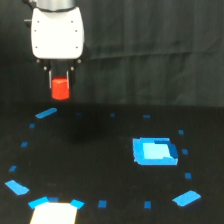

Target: Pick up the red object from the table

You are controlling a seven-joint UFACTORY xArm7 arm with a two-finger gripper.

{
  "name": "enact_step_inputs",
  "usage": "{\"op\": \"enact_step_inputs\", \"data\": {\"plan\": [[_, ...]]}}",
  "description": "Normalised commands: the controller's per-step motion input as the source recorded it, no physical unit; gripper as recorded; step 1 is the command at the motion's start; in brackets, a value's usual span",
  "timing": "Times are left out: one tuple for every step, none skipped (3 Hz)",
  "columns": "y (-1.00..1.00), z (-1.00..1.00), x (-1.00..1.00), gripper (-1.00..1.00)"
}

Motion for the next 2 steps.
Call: {"op": "enact_step_inputs", "data": {"plan": [[-0.02,0.64,-0.2,-1.0],[0.09,-0.16,0.03,-1.0]]}}
